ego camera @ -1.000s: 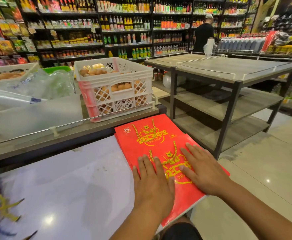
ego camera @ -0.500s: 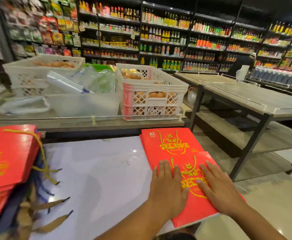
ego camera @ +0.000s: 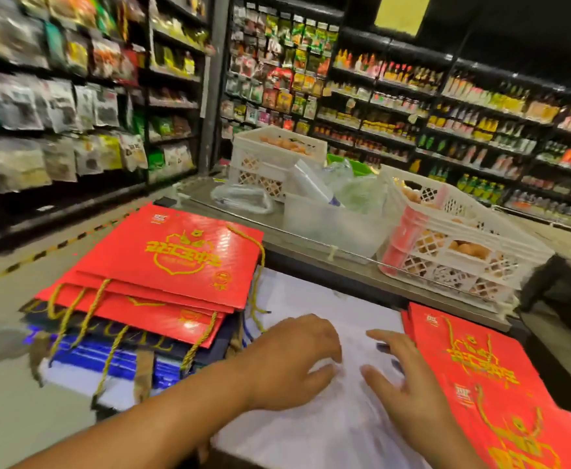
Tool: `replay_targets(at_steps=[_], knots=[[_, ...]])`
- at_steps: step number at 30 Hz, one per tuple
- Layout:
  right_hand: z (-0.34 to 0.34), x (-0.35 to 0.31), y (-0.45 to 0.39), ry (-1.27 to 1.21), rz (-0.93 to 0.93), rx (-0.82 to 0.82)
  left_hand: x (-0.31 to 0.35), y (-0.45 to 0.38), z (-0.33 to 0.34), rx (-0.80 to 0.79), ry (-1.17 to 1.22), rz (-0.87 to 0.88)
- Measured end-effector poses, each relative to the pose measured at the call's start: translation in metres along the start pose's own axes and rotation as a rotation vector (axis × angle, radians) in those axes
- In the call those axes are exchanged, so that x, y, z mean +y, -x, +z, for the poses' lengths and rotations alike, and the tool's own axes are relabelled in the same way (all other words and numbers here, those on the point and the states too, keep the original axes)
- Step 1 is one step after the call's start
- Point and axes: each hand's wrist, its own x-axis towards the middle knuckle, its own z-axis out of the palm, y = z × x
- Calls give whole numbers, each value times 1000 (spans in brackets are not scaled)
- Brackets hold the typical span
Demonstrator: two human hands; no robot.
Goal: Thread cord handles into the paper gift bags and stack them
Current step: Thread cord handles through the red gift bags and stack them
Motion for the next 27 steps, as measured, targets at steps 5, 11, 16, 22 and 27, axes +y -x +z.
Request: replay_targets(at_steps=[5, 11, 16, 22, 27], knots=[[71, -75, -49, -300, 101, -117, -61, 53, -68, 401, -122, -202], [128, -117, -89, -415, 218, -214, -135, 116, -154, 469, -302, -1002], [146, -131, -92, -380, 192, -214, -153, 145, -150, 311, -277, -1081], [140, -130, -84, -446, 210, -154, -140, 141, -131, 258, -385, -1035], [114, -130, -72, -657, 134, -139, -131, 126, -133, 462, -55, -989]])
